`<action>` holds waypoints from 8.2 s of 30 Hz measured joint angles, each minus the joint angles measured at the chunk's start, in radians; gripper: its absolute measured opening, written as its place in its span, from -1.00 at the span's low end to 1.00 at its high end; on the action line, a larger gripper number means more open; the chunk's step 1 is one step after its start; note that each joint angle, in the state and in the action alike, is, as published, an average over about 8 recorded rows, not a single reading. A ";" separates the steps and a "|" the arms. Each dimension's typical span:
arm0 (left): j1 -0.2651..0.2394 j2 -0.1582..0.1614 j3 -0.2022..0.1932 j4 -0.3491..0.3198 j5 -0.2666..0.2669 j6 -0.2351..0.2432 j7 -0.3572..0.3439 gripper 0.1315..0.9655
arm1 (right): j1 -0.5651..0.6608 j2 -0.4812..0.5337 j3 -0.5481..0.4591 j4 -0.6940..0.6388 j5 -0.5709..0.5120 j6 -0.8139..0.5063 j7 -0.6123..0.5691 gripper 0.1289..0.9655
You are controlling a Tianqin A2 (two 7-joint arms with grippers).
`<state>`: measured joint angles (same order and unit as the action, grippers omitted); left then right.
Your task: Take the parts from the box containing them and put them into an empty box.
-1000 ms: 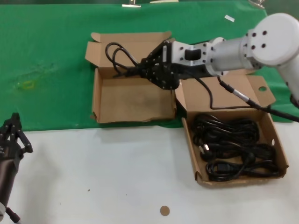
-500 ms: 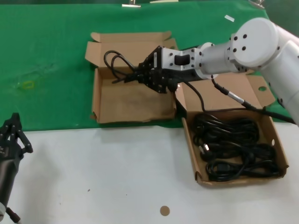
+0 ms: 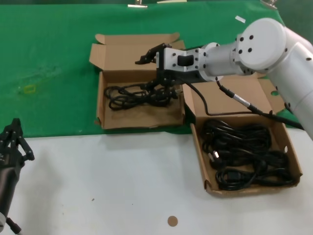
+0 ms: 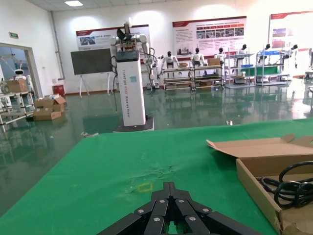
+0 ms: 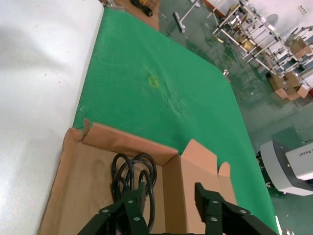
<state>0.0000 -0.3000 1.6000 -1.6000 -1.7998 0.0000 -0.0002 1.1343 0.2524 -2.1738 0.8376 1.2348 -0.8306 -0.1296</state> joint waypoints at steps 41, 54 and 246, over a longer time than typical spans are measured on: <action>0.000 0.000 0.000 0.000 0.000 0.000 0.000 -0.10 | -0.421 0.016 0.214 0.284 0.212 0.309 0.046 0.93; 0.000 0.000 0.000 0.000 0.000 0.000 0.000 0.61 | -0.617 0.025 0.313 0.416 0.309 0.453 0.069 1.00; 0.000 0.000 0.000 0.000 0.000 0.000 0.000 1.00 | -1.096 0.046 0.555 0.737 0.546 0.803 0.125 1.00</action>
<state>0.0000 -0.3000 1.6000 -1.6000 -1.8000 0.0000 0.0000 0.0380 0.2983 -1.6192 1.5745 1.7812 -0.0278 -0.0044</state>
